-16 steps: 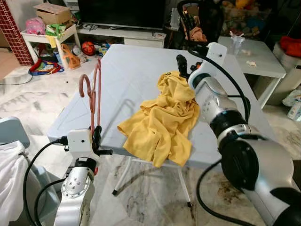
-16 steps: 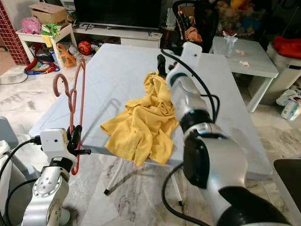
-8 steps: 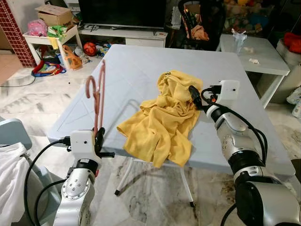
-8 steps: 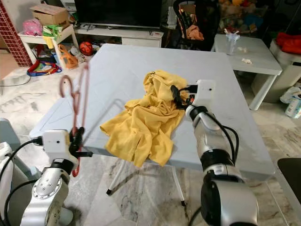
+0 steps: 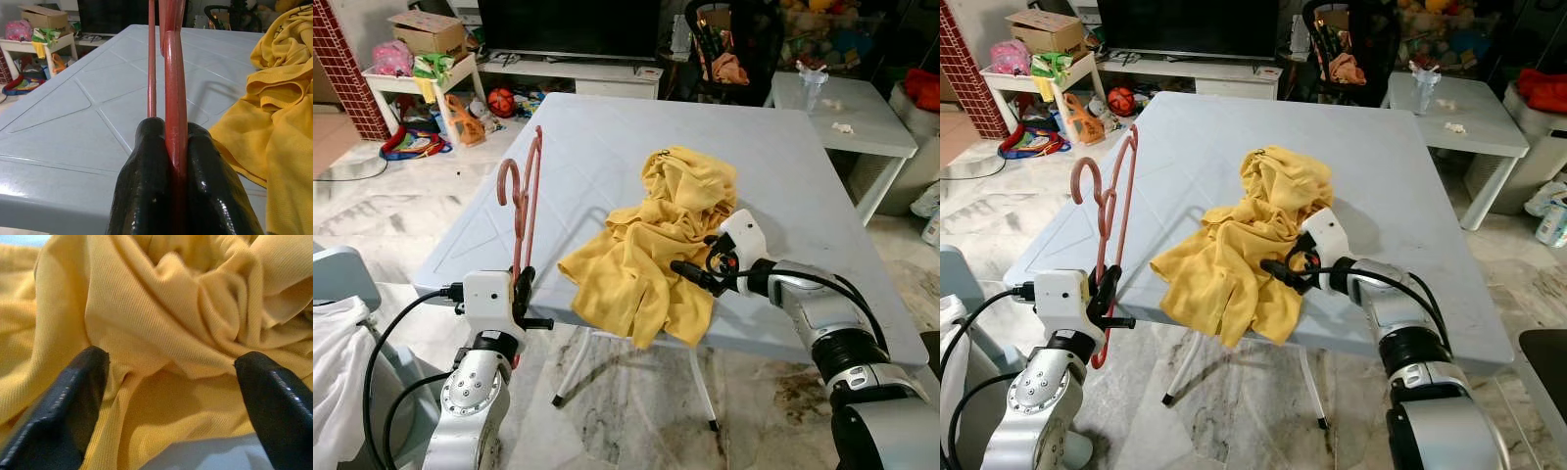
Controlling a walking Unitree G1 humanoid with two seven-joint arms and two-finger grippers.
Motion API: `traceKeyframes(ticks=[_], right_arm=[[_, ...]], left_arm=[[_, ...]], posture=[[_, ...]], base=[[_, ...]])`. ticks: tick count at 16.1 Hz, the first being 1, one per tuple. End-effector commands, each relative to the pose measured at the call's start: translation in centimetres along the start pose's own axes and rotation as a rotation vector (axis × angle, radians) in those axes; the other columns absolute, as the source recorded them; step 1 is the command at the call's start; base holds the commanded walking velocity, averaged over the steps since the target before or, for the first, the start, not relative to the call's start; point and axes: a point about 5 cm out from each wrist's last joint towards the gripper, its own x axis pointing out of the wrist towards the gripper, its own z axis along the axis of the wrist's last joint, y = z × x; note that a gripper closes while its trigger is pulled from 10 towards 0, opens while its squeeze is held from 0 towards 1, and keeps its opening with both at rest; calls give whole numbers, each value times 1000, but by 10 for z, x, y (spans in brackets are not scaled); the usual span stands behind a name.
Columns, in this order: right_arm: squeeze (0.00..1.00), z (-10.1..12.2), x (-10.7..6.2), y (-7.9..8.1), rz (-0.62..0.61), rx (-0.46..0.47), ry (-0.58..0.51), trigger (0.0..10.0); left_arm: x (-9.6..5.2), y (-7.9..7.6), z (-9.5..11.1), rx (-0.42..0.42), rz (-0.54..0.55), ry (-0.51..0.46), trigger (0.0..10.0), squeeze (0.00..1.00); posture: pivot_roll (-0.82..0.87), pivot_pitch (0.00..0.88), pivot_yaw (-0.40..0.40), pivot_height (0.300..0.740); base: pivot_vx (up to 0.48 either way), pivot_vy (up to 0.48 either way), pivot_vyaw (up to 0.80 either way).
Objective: Hang hanger
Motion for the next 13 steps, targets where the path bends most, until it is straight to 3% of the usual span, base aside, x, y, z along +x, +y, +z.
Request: traceKeyframes(ticks=[1,7,8,9,13], right_arm=[[0,-1,4,8,18,-25,32,0],[0,-7,12,32,99,-36,71,0],[0,-4,10,28,88,-22,69,4549],[0,0,8,23,76,-4,60,10000],[0,14,-5,3,78,30,50,10000]], left_arm=[[-3,-2,-6,6,-17,39,10000,0],[-3,-1,-4,12,-17,43,10000,0],[-3,-1,-5,11,-17,44,10000,0],[-3,-1,-5,11,-16,45,10000,0],[-4,-1,-5,8,-18,50,10000,0]], posture=[[29,0,-27,740],[36,0,-27,740],[37,0,-27,740],[36,0,-27,740],[35,0,-26,740]], base=[[0,0,0],[0,0,0],[0,0,0],[0,0,0],[0,0,0]])
